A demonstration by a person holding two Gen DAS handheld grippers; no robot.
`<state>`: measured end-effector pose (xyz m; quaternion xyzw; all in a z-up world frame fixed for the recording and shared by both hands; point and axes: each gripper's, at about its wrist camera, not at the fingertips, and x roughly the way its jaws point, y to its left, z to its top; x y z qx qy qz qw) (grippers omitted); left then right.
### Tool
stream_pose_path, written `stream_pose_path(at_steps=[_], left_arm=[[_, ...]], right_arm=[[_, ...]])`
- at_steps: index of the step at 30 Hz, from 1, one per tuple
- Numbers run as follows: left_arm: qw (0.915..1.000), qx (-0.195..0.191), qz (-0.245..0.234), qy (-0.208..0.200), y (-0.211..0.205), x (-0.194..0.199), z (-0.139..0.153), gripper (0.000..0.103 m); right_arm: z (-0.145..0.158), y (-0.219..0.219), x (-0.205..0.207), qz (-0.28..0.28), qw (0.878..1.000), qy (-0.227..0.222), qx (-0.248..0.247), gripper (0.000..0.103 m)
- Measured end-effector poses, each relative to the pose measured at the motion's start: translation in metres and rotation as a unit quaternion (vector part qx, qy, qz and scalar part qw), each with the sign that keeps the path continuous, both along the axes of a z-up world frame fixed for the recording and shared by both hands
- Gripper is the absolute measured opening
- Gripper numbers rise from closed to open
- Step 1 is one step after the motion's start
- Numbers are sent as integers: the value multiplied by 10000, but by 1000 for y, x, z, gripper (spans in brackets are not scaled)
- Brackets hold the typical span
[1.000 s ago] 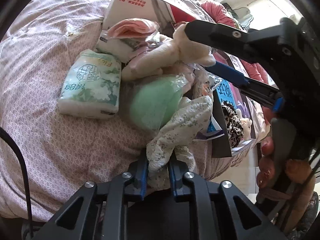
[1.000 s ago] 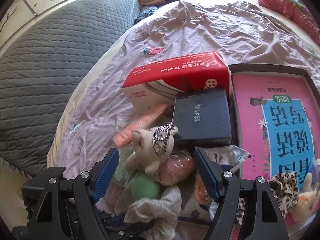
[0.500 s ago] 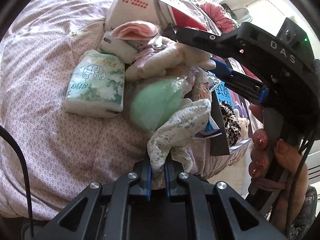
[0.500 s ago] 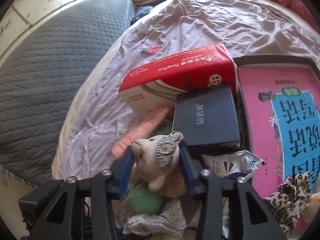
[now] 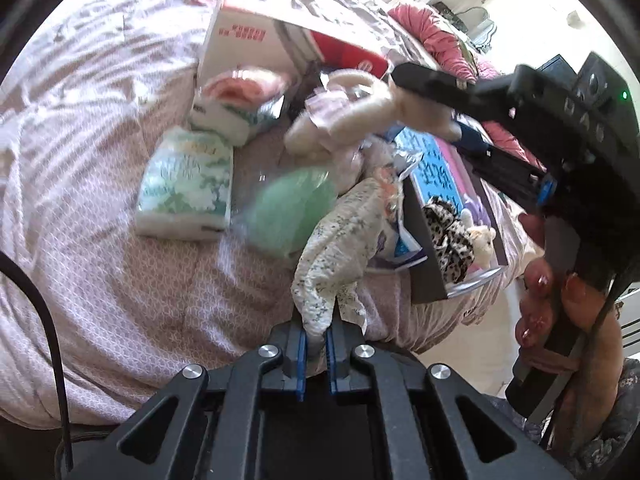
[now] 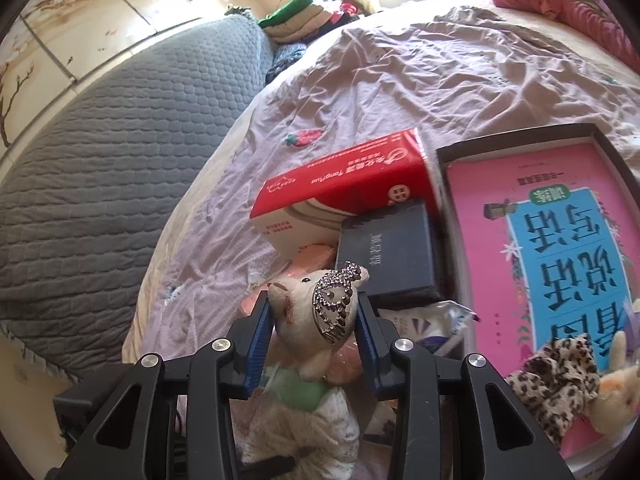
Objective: Organize soft objects
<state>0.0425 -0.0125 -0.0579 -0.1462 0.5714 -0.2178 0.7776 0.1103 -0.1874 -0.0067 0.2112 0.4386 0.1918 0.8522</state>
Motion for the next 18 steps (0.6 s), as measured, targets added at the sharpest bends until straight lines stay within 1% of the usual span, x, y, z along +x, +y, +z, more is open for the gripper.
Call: stream_pose_path(at_steps=[4, 8, 12, 15, 18], left_arm=[[9998, 98, -32, -160, -2, -4, 8, 5], [9991, 209, -27, -375, -9, -6, 22, 5], [9978, 313, -4, -580, -14, -6, 33, 5], [9976, 286, 21, -631, -17, -5, 43, 5], [9963, 317, 41, -795, -22, -4, 56, 5]], right_arm=[[6, -6, -6, -38, 9999, -93, -22, 40], [14, -10, -13, -51, 9996, -256, -132, 40], [20, -18, -17, -148, 9992, -352, -95, 40], [24, -27, -19, -237, 9988, -434, 1, 39], [30, -33, -22, -312, 9983, -493, 39, 39]])
